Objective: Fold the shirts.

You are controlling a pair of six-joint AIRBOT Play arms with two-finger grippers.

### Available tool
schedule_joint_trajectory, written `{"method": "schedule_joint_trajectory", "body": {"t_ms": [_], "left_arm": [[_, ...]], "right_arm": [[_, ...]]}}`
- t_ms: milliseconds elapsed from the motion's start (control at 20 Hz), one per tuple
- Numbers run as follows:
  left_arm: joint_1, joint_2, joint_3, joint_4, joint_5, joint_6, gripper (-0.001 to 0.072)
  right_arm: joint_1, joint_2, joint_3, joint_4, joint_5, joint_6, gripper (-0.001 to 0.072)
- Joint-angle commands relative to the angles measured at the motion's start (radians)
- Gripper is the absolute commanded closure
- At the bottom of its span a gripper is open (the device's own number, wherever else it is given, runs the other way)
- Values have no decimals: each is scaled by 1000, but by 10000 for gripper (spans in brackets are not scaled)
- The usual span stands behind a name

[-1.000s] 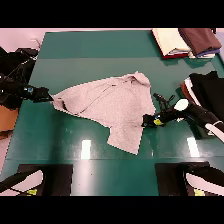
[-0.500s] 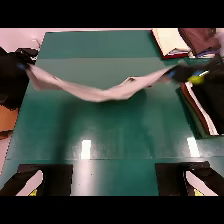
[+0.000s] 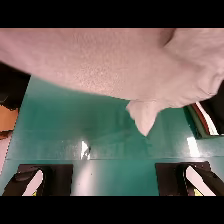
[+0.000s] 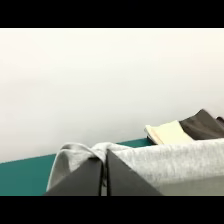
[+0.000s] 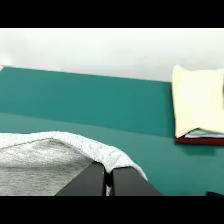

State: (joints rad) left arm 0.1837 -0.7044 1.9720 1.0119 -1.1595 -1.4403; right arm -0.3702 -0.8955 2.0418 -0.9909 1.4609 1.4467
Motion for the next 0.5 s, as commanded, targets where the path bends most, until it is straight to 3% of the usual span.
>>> {"method": "schedule_joint_trajectory", "body": {"t_ms": [0, 200, 450], "left_arm": [[0, -21, 46, 4, -32, -36, 688], [0, -139, -112, -7, -148, -46, 688], [-5, -364, -454, -1, -118, -37, 687]], "right_arm": [[-38, -55, 110, 4, 61, 12, 695], [107, -124, -101, -28, 31, 16, 695], [354, -398, -277, -320, 26, 76, 695]]}}
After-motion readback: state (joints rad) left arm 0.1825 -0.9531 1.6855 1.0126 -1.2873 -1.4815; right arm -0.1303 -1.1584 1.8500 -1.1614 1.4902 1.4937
